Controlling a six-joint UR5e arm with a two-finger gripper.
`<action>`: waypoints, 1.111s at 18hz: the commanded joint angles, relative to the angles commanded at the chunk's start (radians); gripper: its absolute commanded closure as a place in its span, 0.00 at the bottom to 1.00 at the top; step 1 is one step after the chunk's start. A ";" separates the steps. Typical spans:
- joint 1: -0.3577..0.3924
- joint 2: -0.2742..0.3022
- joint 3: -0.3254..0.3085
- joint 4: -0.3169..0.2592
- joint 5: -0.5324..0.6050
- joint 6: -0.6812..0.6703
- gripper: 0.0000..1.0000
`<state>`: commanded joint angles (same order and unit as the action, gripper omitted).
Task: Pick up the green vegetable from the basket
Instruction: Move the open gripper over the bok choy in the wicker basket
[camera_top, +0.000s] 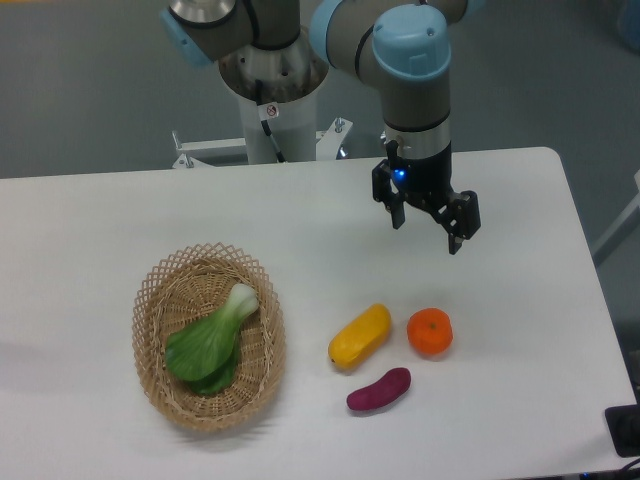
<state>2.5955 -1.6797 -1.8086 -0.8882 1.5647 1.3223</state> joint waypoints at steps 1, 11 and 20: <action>-0.003 0.000 -0.002 0.002 0.002 0.000 0.00; -0.061 0.066 -0.084 0.021 0.005 -0.104 0.00; -0.262 -0.015 -0.045 0.025 0.000 -0.435 0.00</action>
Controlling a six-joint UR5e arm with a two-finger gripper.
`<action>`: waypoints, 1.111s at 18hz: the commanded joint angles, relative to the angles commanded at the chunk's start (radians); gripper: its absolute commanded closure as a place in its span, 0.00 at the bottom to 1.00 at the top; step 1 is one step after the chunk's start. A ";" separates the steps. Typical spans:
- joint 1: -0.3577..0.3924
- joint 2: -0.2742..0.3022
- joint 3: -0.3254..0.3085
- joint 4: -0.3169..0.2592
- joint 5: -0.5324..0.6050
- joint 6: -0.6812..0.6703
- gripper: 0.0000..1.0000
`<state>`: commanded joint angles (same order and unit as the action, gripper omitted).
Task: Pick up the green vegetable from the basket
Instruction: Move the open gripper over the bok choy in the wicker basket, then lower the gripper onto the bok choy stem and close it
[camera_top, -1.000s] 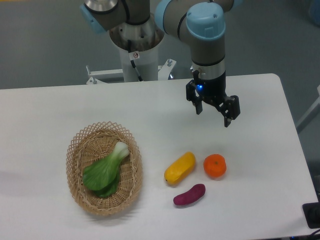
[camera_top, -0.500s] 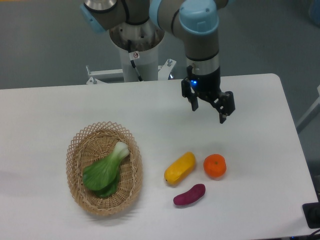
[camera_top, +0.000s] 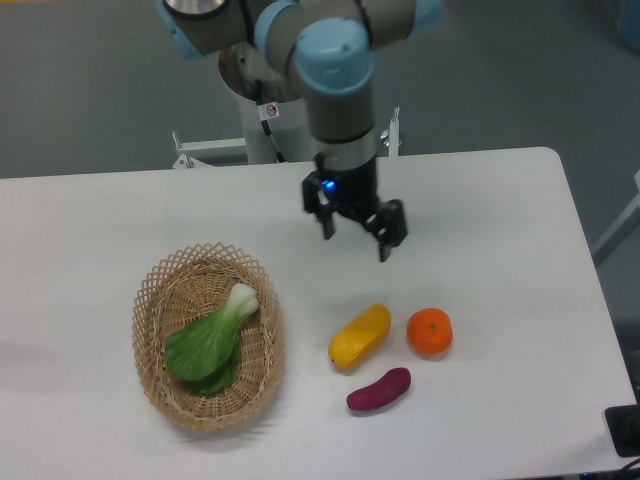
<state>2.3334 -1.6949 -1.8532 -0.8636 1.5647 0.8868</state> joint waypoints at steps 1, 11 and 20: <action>-0.018 -0.012 0.005 0.000 0.000 -0.026 0.00; -0.187 -0.124 -0.024 0.003 0.012 -0.157 0.00; -0.223 -0.184 -0.046 0.006 0.014 -0.149 0.00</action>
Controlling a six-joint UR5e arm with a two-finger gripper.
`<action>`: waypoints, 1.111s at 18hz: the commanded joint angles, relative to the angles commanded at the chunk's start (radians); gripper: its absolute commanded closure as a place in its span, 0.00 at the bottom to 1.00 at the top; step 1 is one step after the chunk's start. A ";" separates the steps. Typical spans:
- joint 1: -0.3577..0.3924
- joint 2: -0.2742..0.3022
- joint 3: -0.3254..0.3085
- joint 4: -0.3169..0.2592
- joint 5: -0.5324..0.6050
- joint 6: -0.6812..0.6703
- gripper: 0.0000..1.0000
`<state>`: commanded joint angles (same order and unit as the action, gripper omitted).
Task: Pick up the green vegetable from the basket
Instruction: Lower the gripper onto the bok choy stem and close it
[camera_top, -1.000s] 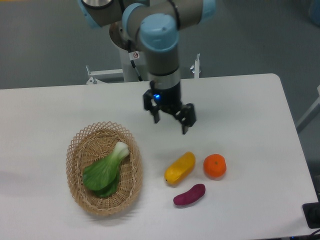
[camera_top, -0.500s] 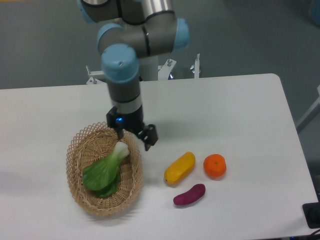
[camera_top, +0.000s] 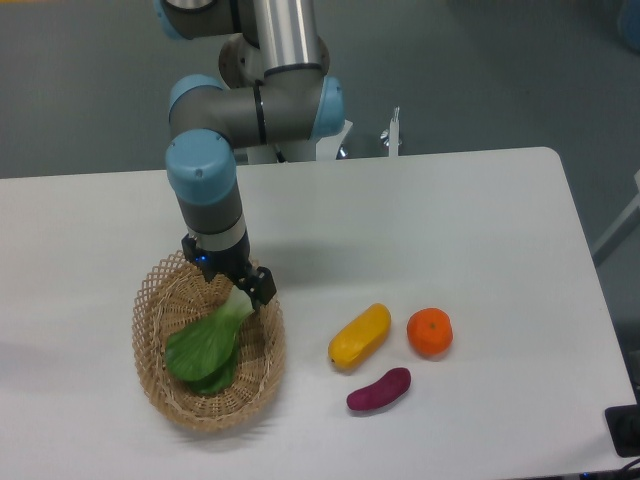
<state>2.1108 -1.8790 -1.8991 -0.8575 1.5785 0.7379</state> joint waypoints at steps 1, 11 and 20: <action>-0.003 -0.008 0.000 0.000 0.000 0.000 0.00; -0.011 -0.060 0.003 0.043 0.002 0.003 0.00; -0.012 -0.078 0.006 0.060 0.005 0.002 0.22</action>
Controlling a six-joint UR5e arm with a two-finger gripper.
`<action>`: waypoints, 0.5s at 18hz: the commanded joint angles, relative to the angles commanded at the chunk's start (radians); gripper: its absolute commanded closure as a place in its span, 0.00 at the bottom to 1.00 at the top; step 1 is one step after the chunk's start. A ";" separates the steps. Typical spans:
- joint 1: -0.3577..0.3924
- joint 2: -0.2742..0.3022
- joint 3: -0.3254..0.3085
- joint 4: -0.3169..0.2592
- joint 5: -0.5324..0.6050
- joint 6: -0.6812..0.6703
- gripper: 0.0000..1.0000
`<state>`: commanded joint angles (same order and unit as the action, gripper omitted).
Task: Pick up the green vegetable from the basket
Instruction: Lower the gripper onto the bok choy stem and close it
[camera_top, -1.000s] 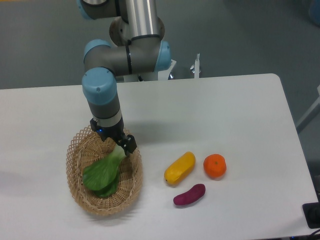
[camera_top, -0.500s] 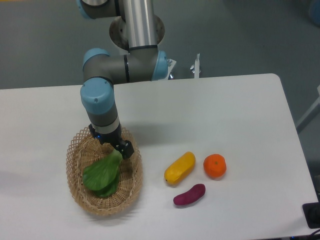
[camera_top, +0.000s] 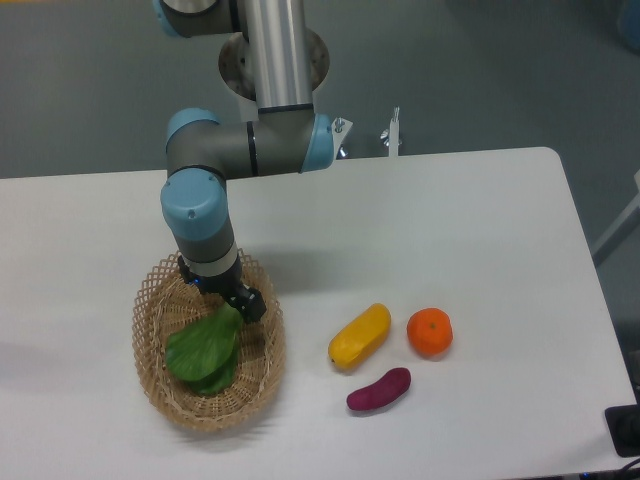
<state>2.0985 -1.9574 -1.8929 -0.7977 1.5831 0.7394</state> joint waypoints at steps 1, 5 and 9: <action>0.000 0.002 0.000 0.000 0.000 -0.003 0.34; 0.000 0.003 0.005 0.000 0.000 0.000 0.46; 0.000 0.005 0.009 0.000 0.000 0.002 0.52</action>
<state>2.0985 -1.9528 -1.8837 -0.7977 1.5831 0.7409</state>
